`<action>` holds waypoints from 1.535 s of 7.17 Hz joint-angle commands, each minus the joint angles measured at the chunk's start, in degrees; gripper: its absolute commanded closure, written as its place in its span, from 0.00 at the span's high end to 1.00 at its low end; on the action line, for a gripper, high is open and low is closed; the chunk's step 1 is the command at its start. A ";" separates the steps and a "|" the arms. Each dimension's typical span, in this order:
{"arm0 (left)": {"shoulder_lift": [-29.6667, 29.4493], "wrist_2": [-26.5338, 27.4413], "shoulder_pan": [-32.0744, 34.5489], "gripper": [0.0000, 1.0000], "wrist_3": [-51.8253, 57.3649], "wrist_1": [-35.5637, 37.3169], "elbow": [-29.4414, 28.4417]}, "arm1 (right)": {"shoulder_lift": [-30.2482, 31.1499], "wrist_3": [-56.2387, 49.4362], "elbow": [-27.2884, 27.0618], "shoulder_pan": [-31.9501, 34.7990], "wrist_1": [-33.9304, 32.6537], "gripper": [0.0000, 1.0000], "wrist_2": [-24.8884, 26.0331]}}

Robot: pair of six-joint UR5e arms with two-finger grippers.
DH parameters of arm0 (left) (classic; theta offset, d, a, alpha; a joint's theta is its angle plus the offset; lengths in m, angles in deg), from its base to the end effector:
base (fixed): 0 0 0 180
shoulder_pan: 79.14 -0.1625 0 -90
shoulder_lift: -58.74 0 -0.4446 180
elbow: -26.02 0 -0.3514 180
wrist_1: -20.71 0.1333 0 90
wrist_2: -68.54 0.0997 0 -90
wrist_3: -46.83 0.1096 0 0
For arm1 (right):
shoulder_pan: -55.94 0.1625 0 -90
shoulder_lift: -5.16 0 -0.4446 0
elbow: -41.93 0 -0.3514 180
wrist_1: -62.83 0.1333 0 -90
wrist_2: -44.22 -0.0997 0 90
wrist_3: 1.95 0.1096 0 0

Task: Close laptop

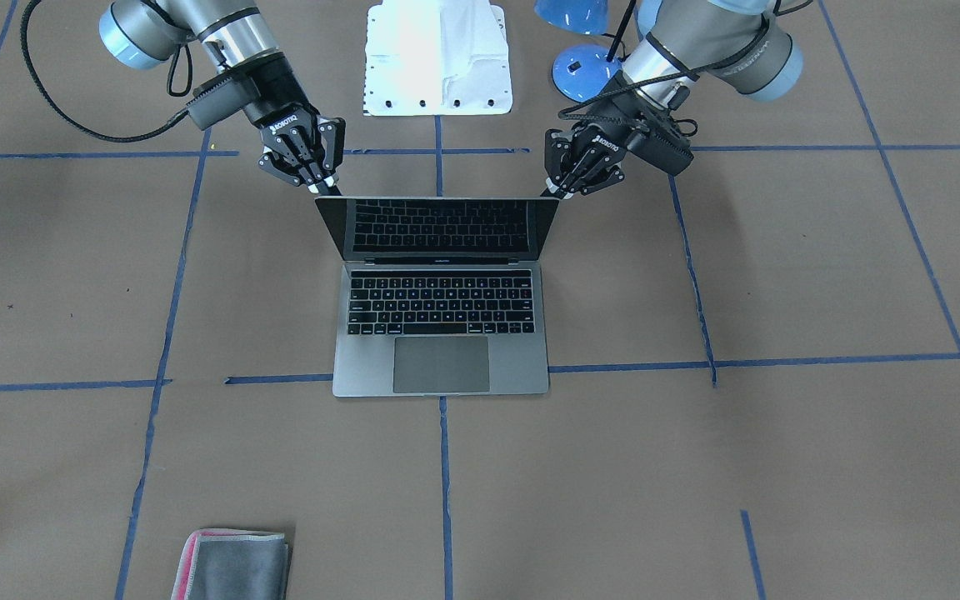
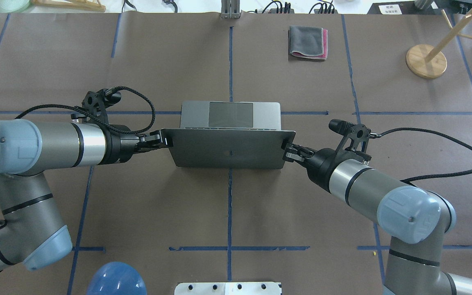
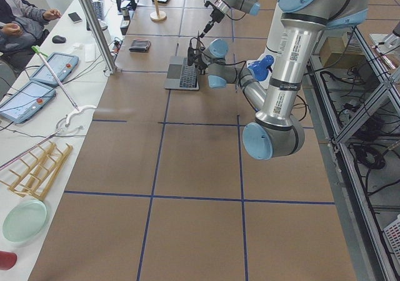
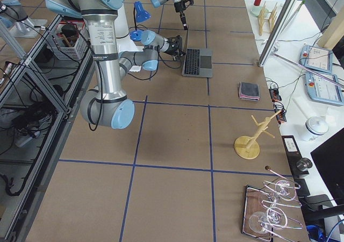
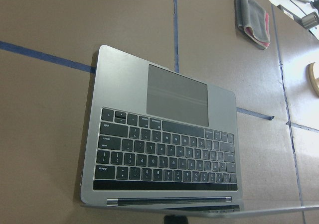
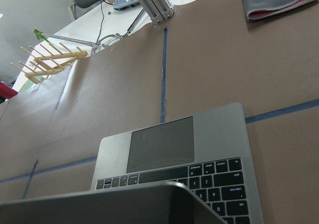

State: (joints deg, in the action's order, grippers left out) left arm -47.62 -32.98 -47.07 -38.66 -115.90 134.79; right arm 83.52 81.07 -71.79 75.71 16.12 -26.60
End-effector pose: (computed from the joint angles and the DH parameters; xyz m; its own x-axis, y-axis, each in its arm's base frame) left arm 0.3927 -0.3775 0.3037 0.1491 -0.0025 -0.9888 0.3421 0.9384 0.0492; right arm -0.4108 -0.3276 0.3172 0.2595 -0.0287 0.9653 -0.5955 0.7822 0.1833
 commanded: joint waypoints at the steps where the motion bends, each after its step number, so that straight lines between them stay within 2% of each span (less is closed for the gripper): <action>1: -1.91 0.00 0.79 0.00 -0.11 0.03 -2.23 | -4.24 0.12 4.89 2.98 -0.83 0.03 -2.55; 4: -6.91 0.00 2.20 0.00 -0.02 0.03 -9.25 | -6.80 0.47 6.23 6.68 -7.49 0.03 -5.99; 5: -8.67 0.09 2.46 0.00 -0.02 0.03 -11.97 | -8.55 0.47 8.93 7.38 -7.69 0.03 -6.78; 9: -15.10 1.92 2.12 0.00 1.46 -0.05 -27.26 | -14.80 0.30 25.36 7.22 -7.78 0.04 -7.84; 10: -15.19 1.76 1.94 0.00 3.39 -0.14 -28.42 | -14.98 0.21 26.52 7.04 -8.39 0.10 -8.80; 11: -15.19 1.32 2.11 0.29 3.75 -0.06 -27.91 | -15.33 0.12 25.58 7.91 -11.79 0.77 -13.85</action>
State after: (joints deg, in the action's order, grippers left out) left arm -62.56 -31.41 -45.00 -35.89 -115.99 107.46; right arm 68.66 81.30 -46.54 83.11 7.18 -36.22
